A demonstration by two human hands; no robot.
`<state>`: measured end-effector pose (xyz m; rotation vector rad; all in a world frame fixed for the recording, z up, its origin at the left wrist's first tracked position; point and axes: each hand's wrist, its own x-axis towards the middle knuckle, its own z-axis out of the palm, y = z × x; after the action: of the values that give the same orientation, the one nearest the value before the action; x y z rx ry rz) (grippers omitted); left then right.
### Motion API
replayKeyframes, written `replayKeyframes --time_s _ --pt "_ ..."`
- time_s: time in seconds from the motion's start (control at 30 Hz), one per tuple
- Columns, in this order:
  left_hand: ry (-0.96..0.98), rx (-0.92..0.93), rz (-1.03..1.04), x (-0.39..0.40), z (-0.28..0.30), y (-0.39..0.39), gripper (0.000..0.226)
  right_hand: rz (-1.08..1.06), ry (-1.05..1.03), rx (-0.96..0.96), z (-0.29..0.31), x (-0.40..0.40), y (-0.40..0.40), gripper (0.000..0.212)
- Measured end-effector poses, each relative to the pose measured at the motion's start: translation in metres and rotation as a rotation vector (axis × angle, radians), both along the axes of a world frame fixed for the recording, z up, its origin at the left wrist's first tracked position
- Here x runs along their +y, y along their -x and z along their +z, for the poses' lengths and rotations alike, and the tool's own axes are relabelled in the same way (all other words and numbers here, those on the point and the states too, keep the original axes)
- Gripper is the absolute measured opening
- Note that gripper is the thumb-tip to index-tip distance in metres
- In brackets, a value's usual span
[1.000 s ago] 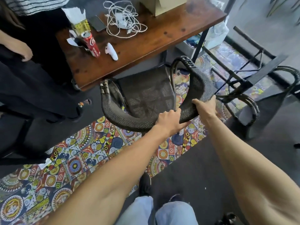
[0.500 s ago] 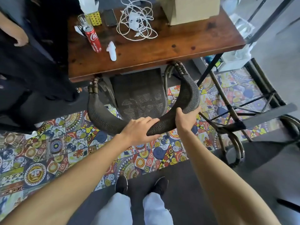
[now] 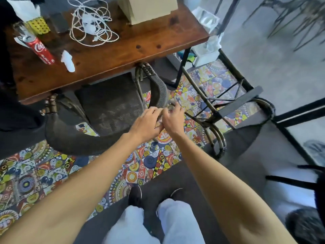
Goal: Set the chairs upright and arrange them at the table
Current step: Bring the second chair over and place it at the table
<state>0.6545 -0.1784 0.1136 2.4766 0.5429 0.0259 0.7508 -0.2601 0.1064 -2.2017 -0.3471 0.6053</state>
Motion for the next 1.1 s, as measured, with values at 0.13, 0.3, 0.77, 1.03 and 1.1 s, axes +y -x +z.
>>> replayKeyframes --time_s 0.13,0.3,0.77,1.03,1.1 --pt "-0.056 -0.007 -0.121 -0.062 0.001 -0.083 0.054 0.019 0.067 -0.117 0.011 -0.085 -0.080 0.052" --pt "-0.200 0.108 -0.347 -0.166 -0.039 -0.199 0.056 -0.009 0.191 -0.160 -0.030 -0.224 -0.194 0.053" --pt "-0.666 0.638 -1.036 -0.321 -0.323 -0.342 0.045 0.244 0.422 0.210 -0.356 -0.366 -0.245 0.075" --pt "-0.752 0.531 -1.106 -0.314 -0.341 -0.354 0.057 0.020 0.259 0.193 -0.393 -0.366 -0.234 0.052" --pt "-0.742 0.488 -1.124 -0.313 -0.334 -0.357 0.054 -0.026 0.222 0.191 -0.388 -0.367 -0.232 0.048"
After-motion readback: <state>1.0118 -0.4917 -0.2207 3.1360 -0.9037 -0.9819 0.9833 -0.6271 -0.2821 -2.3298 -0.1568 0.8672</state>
